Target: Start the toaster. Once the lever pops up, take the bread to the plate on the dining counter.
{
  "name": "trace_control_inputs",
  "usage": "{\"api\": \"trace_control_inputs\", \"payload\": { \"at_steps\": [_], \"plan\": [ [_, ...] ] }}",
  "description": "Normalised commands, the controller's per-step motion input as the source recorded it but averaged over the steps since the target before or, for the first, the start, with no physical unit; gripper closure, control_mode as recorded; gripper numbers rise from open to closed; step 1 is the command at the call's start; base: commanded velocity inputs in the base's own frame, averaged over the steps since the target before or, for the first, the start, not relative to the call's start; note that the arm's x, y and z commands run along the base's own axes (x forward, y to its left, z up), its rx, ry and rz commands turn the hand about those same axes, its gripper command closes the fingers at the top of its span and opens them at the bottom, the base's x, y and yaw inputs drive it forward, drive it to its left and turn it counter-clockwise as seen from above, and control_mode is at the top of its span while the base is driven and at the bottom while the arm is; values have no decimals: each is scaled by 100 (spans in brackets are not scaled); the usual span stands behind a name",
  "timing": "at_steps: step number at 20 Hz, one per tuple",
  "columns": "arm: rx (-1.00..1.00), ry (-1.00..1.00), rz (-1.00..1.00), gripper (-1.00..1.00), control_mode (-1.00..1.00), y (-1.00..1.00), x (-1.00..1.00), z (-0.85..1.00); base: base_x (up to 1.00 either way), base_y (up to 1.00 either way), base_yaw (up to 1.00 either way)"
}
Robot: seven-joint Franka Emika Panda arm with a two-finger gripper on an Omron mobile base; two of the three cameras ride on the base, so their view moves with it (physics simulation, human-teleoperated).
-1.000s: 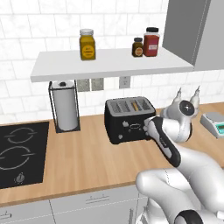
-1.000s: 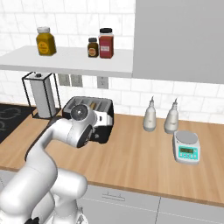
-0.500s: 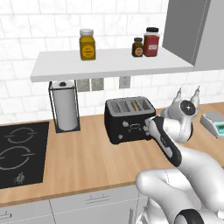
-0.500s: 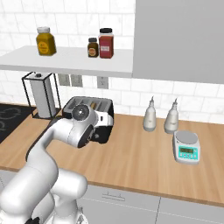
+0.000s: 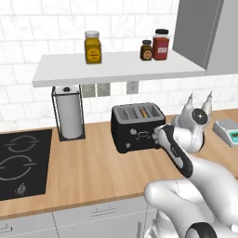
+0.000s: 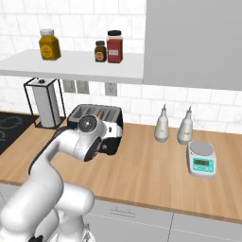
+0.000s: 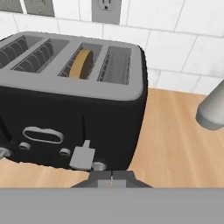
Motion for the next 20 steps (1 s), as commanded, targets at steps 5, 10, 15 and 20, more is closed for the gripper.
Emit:
{"api": "trace_control_inputs", "payload": {
  "at_steps": [5, 10, 15, 20],
  "plan": [
    [0, -12, 0, 100, -100, -12, -11, -29, 0, 0, 0],
    [0, -20, 3, 100, -100, -2, -9, -3, 0, 0, 0],
    [0, -16, 6, 100, -100, 0, 0, -6, 0, 0, 0],
    [0, 0, 5, 100, -100, 0, 0, -18, 0, 0, 0]
  ]
}}
